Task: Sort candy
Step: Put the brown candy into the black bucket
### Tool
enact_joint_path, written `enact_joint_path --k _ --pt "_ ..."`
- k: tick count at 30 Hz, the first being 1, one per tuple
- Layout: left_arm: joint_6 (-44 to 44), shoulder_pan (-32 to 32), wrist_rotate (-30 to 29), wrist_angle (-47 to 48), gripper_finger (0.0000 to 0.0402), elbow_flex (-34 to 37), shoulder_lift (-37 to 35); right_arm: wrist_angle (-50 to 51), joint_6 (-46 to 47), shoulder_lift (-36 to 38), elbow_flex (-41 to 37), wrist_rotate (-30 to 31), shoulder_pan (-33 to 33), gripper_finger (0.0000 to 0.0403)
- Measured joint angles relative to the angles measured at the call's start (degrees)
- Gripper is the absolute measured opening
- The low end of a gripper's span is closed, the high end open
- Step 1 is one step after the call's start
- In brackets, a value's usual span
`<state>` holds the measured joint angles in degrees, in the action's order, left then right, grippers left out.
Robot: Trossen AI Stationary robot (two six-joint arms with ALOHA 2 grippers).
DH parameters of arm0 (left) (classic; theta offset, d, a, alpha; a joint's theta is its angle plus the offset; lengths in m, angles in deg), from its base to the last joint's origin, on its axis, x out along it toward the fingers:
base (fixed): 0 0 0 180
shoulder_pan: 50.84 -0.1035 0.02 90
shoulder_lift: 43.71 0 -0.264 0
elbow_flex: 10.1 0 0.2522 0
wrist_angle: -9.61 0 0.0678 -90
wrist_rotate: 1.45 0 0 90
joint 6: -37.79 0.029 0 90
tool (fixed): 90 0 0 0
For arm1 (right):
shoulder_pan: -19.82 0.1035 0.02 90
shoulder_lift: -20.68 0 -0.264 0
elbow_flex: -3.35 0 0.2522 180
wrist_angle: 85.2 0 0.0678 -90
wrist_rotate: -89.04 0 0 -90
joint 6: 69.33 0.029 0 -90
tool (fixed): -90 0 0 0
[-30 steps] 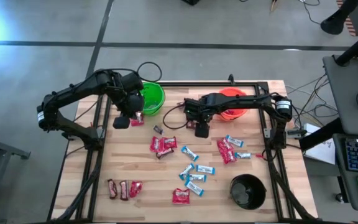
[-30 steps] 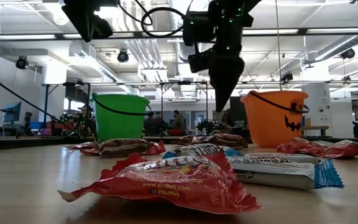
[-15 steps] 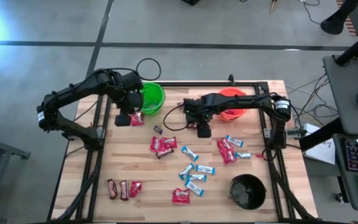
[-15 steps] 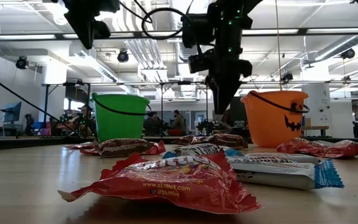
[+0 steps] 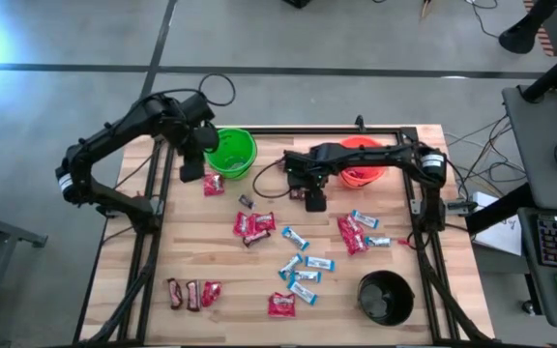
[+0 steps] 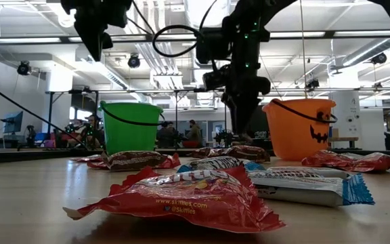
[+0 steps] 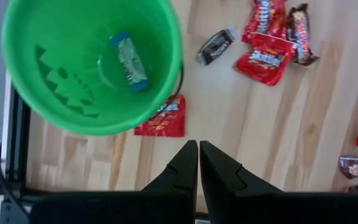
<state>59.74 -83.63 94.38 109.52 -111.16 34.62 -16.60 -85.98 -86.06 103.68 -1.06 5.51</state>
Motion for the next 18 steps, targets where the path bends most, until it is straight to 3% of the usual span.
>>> enact_joint_path --k 8,18 --pt "1.3 -5.4 0.0 -0.6 0.0 0.0 0.0 0.0 -0.9 0.0 0.0 -3.1 -2.2 0.0155" --pt "3.4 -6.0 0.0 -1.3 0.0 0.0 0.3 0.1 0.4 0.0 0.0 -6.3 -2.6 0.0156"
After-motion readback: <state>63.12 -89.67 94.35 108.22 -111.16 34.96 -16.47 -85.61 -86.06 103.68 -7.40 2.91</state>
